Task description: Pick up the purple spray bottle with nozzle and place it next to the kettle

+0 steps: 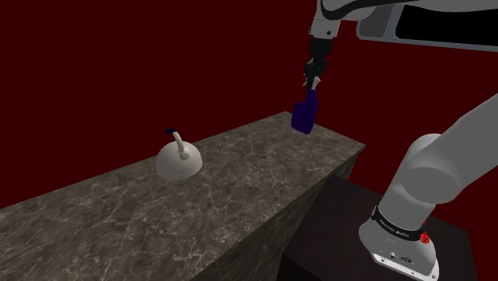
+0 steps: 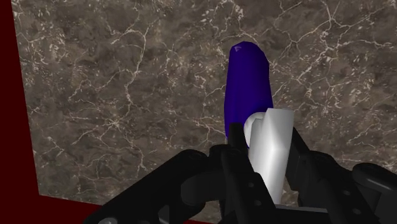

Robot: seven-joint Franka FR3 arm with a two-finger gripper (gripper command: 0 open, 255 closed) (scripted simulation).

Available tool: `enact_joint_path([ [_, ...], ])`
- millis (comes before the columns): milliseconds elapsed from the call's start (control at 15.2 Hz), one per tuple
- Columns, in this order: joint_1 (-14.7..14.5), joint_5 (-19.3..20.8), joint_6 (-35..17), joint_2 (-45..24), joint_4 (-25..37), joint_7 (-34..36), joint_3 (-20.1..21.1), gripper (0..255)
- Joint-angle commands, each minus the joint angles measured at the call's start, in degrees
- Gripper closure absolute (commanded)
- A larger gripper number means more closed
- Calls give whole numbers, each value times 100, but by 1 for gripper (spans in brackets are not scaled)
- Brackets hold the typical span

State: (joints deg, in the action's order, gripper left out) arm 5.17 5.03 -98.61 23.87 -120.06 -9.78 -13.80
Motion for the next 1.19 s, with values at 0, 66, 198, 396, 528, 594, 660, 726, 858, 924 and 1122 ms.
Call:
enact_joint_path([
  [0,-11,-13,164,-22,185,9,18,255],
  [66,-14,-18,240,-34,272,7,21,255],
  [198,-20,-27,392,-62,451,2,27,255],
  [396,-28,-41,620,-112,729,-6,34,255],
  [528,-34,-51,773,-152,921,-13,37,255],
  [594,-37,-57,849,-174,1019,-16,39,255],
  [660,-40,-62,926,-197,1119,-20,40,255],
  [726,-43,-67,1003,-222,1220,-24,41,255],
  [858,-49,-79,1157,-275,1427,-33,42,255],
  [924,-51,-85,1235,-304,1532,-37,42,255],
  [1122,-60,-103,1470,-398,1860,-53,40,255],
])
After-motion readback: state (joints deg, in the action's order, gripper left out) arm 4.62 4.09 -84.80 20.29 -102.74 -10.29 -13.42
